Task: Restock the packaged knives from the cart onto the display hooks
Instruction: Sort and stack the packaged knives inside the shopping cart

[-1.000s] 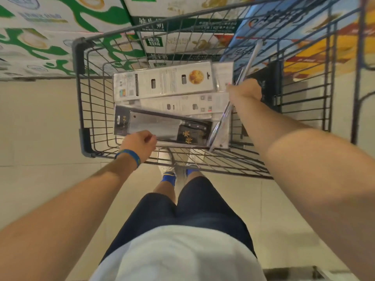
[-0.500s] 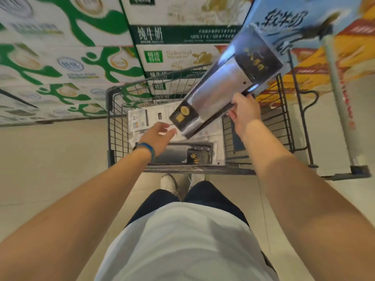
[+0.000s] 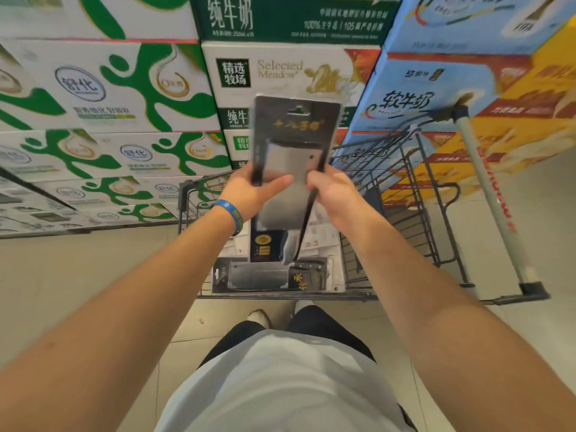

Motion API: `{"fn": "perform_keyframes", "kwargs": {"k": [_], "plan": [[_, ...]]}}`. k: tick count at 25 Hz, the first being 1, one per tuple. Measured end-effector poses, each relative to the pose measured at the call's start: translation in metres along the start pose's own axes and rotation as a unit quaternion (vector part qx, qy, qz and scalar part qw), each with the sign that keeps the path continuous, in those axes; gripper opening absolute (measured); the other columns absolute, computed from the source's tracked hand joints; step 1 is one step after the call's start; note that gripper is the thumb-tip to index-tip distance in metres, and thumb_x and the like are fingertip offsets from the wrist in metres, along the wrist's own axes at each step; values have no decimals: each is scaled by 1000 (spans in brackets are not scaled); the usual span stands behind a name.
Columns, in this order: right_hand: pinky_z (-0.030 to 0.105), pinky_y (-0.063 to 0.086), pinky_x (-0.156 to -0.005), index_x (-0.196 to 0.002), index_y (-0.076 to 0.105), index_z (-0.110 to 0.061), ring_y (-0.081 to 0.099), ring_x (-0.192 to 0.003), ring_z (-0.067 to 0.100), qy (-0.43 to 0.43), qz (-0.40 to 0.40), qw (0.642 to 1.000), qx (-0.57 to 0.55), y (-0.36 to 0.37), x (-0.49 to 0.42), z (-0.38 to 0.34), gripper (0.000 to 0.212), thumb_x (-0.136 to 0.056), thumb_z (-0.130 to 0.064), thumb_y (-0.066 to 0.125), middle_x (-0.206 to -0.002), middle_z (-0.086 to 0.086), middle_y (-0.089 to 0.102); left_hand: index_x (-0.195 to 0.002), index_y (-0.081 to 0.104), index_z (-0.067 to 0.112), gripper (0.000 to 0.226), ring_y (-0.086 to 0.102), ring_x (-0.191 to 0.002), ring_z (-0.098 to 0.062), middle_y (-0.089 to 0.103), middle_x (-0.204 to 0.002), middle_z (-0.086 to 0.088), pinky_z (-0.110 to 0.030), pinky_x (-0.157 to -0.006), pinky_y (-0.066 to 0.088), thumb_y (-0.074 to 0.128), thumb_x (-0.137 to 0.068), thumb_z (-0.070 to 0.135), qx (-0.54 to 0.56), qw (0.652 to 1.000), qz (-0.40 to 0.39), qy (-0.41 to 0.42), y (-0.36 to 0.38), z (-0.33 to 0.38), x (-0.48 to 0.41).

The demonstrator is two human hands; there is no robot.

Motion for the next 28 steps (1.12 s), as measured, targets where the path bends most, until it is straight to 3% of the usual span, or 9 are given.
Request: {"fn": "perform_keyframes", "kwargs": {"k": [3, 8, 11, 16, 19, 21, 23, 25, 28], "plan": [[32, 53, -85, -121, 67, -22, 64, -103, 21, -13, 9, 984, 178, -27, -3, -3, 35, -88, -16, 60, -120, 3, 71, -93, 76, 30, 22, 67, -83, 0, 73, -87, 15, -14, -71, 48, 81, -77, 45, -24, 998, 16, -53, 9, -21, 3], [52, 34, -116, -159, 27, -20, 27, -150, 37, 38, 324, 774, 542, -220, 15, -20, 73, -97, -32, 63, -164, 15, 30, -76, 70, 25, 17, 59, -66, -12, 61, -62, 12, -22, -50, 43, 75, -84, 38, -98, 976, 106, -164, 19, -81, 18], [50, 47, -104, -164, 10, -20, 50, -136, 40, 81, 259, 817, 508, -264, 15, 11, 76, -103, -28, 55, -157, 17, 42, -75, 70, 22, 25, 61, -59, -15, 63, -58, 7, -24, -51, 43, 72, -86, 44, -176, 965, 92, -172, 20, -114, 35], [35, 43, -63, -142, 51, -21, 63, -75, 30, -87, 247, 810, 525, -198, 33, -12, 39, -104, -29, 49, -86, 10, 69, -66, 66, 23, 39, 60, -56, -24, 62, -54, 2, -27, -54, 44, 65, -87, 56, -261, 943, 49, -201, 22, -166, 66], [37, 45, -63, -135, 53, -13, 69, -90, 35, -80, 40, 800, 594, -85, 26, 37, 32, -106, -20, 44, -99, 13, 69, -67, 63, 24, 43, 61, -60, -25, 61, -57, 2, -28, -57, 45, 61, -87, 61, -290, 932, 69, -208, 22, -169, 70], [40, 50, -70, -160, 23, -16, 67, -100, 34, 35, -50, 818, 572, -49, 27, 78, 55, -108, -20, 41, -120, 12, 68, -70, 64, 22, 43, 63, -61, -26, 62, -58, 1, -30, -58, 49, 61, -86, 62, -284, 928, 78, -230, 16, -173, 75], [37, 48, -61, -163, -9, -24, 66, -81, 29, 93, -38, 848, 521, -51, 28, 95, 70, -110, -31, 36, -97, 8, 70, -81, 67, 17, 45, 67, -68, -29, 69, -69, -5, -33, -62, 54, 64, -84, 62, -248, 924, 107, -270, 3, -178, 84], [36, 42, -54, -163, -11, -25, 58, -68, 24, 83, -21, 859, 504, -56, 27, 98, 70, -110, -41, 33, -82, 3, 64, -89, 69, 16, 43, 68, -75, -30, 71, -79, -8, -35, -67, 56, 66, -85, 58, -205, 932, 136, -265, -2, -169, 87], [39, 49, -68, -164, 5, -24, 66, -92, 30, 44, -8, 865, 499, -58, 23, 92, 67, -108, -48, 33, -112, 7, 70, -71, 65, 23, 35, 68, -69, -27, 67, -65, 0, -28, -56, 53, 67, -85, 55, -192, 952, 167, -172, 3, -103, 73]]}}
Point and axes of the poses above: each hand's wrist, its own x-axis away from the middle knuckle, its own y-axis out of the palm, z = x × y, the point moved 10 cm from there along -x, towards the middle knuckle
